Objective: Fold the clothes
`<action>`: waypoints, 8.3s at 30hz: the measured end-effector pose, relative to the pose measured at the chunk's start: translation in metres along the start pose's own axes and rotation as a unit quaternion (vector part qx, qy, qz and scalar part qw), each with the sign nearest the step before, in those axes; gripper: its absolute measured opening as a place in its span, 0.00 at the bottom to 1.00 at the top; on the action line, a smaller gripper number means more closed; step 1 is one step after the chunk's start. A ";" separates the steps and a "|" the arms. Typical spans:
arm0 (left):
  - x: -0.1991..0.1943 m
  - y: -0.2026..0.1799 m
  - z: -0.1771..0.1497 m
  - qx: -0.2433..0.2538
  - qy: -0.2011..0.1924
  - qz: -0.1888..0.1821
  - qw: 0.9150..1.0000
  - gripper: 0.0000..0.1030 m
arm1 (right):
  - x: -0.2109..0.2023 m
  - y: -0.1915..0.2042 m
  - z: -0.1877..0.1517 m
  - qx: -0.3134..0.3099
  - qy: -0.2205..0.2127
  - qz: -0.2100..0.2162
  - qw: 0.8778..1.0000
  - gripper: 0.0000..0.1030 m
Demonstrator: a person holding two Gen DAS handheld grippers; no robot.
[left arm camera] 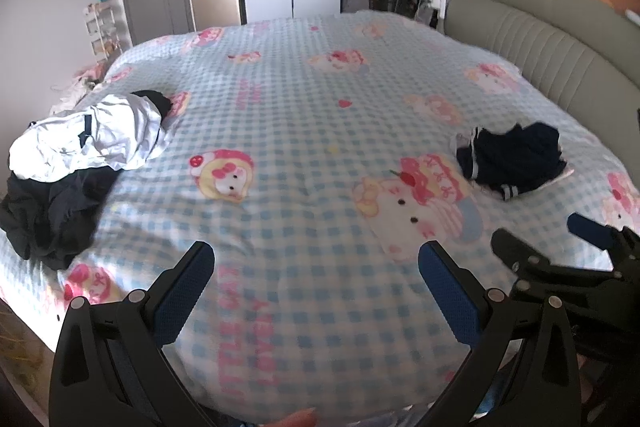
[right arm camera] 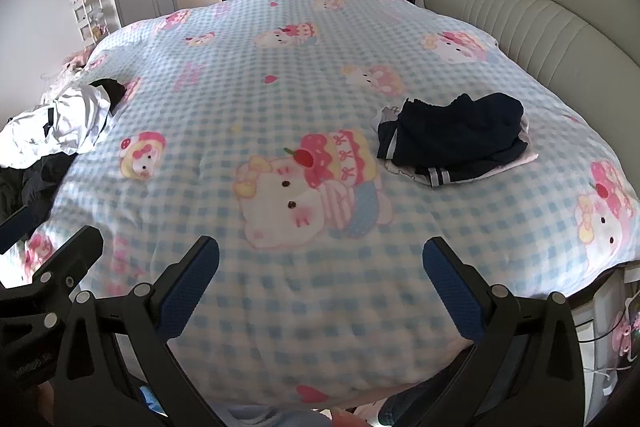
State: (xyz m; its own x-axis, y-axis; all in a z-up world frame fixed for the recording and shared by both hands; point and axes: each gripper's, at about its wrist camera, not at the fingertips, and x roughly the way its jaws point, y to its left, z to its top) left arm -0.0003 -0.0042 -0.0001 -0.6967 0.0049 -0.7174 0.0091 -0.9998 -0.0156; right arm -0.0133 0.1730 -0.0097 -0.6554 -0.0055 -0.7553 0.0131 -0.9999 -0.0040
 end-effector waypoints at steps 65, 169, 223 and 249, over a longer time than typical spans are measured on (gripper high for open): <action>0.190 0.390 0.085 -0.189 0.003 -0.008 0.982 0.23 | 0.230 0.455 0.131 -0.267 0.028 0.214 0.939 0.05; 0.150 0.018 -0.069 0.013 0.113 -0.101 0.988 0.67 | 0.090 -0.035 -0.051 -0.049 0.078 0.135 0.987 0.38; 0.109 0.065 -0.079 -0.080 0.098 -0.034 0.991 0.49 | 0.082 -0.044 -0.057 -0.004 0.101 0.089 0.991 0.48; 0.131 0.052 -0.094 -0.066 0.126 -0.057 0.988 0.27 | 0.114 -0.029 -0.054 -0.005 0.118 0.104 0.988 0.18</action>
State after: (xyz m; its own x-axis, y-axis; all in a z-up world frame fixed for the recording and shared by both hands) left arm -0.0240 -0.0540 -0.1602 -0.4982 0.1385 -0.8559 0.0454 -0.9816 -0.1853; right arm -0.0476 0.2022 -0.1306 -0.4430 -0.2061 -0.8725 0.1372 -0.9773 0.1612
